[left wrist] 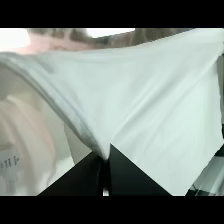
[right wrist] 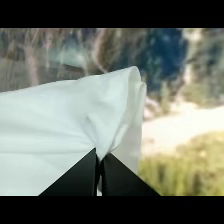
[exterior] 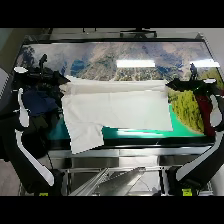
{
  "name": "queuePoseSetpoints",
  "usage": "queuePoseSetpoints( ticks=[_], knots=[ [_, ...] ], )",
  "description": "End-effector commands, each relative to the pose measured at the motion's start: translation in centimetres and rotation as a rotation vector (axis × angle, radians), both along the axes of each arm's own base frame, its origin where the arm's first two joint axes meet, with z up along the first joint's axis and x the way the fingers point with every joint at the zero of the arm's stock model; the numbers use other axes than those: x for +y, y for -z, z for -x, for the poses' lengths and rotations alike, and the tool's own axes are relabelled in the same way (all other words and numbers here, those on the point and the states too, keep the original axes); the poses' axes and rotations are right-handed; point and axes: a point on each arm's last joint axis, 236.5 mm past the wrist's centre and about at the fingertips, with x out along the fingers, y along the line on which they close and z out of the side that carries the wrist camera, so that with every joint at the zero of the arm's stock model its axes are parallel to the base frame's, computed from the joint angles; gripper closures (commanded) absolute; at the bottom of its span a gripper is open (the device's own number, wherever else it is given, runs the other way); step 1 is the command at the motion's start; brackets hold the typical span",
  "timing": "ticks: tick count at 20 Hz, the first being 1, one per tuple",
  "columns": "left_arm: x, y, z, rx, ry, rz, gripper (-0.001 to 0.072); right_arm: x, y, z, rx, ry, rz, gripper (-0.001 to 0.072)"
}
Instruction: Fold the shirts.
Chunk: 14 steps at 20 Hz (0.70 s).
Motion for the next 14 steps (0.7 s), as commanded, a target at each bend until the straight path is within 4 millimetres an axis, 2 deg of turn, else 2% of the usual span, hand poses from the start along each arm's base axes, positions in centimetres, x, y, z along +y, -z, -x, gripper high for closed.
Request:
queuePoseSetpoints(
  ticks=[1, 5, 9, 12, 13, 14],
  knots=[
    [2.1, 2.8, 1.0, 0.084, -0.017, -0.134, 0.0690, -0.3, 0.6, 0.2, 0.014, -0.005, 0.032, 0.0693],
    [1.9, 3.7, -0.1, 0.064, -0.057, -0.158, 0.0690, -0.4, 0.8, 0.2, 0.017, -0.005, 0.035, 0.0693],
    [0.4, 5.5, -0.8, 0.038, -0.060, -0.193, 0.0690, -0.4, 0.9, 0.1, 0.015, -0.001, 0.041, 0.0693],
    [0.6, 6.0, -1.1, 0.033, -0.082, -0.198, 0.0691, -0.4, 0.9, 0.2, 0.018, -0.006, 0.045, 0.0692],
    [0.5, 5.9, -1.2, 0.031, -0.083, -0.196, 0.0690, -0.3, 0.9, 0.3, 0.018, -0.010, 0.043, 0.0685],
    [0.4, 5.8, -1.0, 0.034, -0.076, -0.194, 0.0688, -0.2, 0.9, 0.3, 0.019, -0.013, 0.042, 0.0642]
  ],
)
